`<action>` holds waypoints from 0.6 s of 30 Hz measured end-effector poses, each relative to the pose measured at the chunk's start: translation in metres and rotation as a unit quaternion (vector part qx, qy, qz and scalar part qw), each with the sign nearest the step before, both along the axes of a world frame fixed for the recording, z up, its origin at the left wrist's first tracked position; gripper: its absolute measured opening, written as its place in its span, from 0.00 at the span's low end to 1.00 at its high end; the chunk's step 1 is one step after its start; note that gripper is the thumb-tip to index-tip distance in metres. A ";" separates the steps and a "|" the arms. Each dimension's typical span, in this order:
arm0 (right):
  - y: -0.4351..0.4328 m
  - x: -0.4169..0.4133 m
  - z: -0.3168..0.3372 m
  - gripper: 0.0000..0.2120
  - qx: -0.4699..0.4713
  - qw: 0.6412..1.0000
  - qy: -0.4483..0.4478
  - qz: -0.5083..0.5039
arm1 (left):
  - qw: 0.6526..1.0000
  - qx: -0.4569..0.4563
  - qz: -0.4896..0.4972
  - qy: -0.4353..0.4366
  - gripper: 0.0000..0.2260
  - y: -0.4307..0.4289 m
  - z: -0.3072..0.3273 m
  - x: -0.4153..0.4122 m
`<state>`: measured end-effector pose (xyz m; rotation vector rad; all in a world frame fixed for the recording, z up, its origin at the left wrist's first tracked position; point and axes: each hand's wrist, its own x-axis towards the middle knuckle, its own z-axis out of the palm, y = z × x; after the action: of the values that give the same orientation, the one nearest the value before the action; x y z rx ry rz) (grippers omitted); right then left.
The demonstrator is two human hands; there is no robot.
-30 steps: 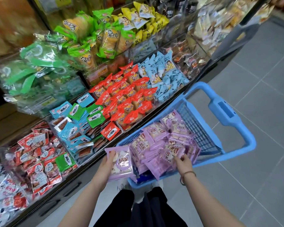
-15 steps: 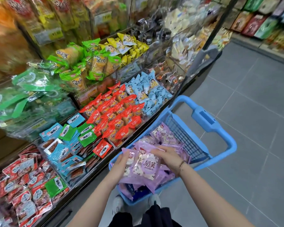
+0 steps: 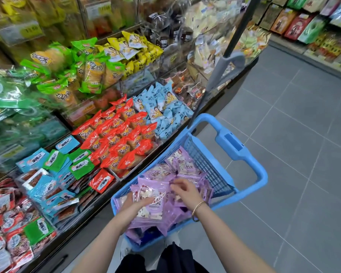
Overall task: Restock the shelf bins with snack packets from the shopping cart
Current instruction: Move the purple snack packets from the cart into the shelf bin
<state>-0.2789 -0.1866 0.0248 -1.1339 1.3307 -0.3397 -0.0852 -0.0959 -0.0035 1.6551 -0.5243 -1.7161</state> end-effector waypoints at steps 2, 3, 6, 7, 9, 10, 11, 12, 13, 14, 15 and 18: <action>-0.008 -0.029 -0.016 0.06 -0.026 0.989 0.133 -0.067 | 1.000 0.010 0.011 0.002 0.57 0.001 -0.002 -0.004; -0.011 -0.045 -0.023 0.06 -0.043 0.973 0.210 -0.090 | 1.000 0.012 0.021 0.006 0.57 0.003 -0.003 -0.006; -0.019 -0.082 -0.037 0.12 -0.042 0.941 0.321 -0.095 | 0.998 0.026 0.052 0.009 0.55 0.012 -0.010 -0.008; -0.021 -0.089 -0.043 0.12 -0.038 0.941 0.328 -0.079 | 0.997 0.034 0.062 0.013 0.54 0.016 -0.012 -0.009; -0.025 -0.095 -0.055 0.15 -0.026 0.933 0.356 -0.040 | 0.995 0.051 0.083 0.025 0.52 0.021 -0.016 -0.011; -0.027 -0.094 -0.059 0.18 -0.020 0.925 0.378 -0.023 | 0.994 0.055 0.089 0.029 0.52 0.022 -0.017 -0.012; -0.030 -0.092 -0.064 0.21 -0.018 0.915 0.403 -0.006 | 0.993 0.056 0.097 0.035 0.52 0.023 -0.018 -0.013; -0.032 -0.089 -0.068 0.25 -0.013 0.906 0.423 0.007 | 0.992 0.054 0.104 0.040 0.51 0.024 -0.019 -0.013; -0.034 -0.087 -0.073 0.28 -0.009 0.901 0.434 0.016 | 0.992 0.051 0.109 0.042 0.51 0.025 -0.020 -0.014; -0.036 -0.084 -0.076 0.29 -0.004 0.898 0.439 0.022 | 0.991 0.047 0.115 0.040 0.51 0.027 -0.021 -0.015; -0.038 -0.081 -0.079 0.29 0.002 0.897 0.442 0.030 | 0.991 0.044 0.120 0.036 0.51 0.029 -0.022 -0.016; -0.042 -0.079 -0.080 0.27 0.029 0.903 0.426 0.040 | 0.989 0.035 0.137 0.042 0.51 0.033 -0.020 -0.017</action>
<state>-0.3578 -0.2285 -0.0552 -1.3395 2.0220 0.3088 -0.1023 -0.0629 -0.0236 1.6115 -0.1886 -1.6059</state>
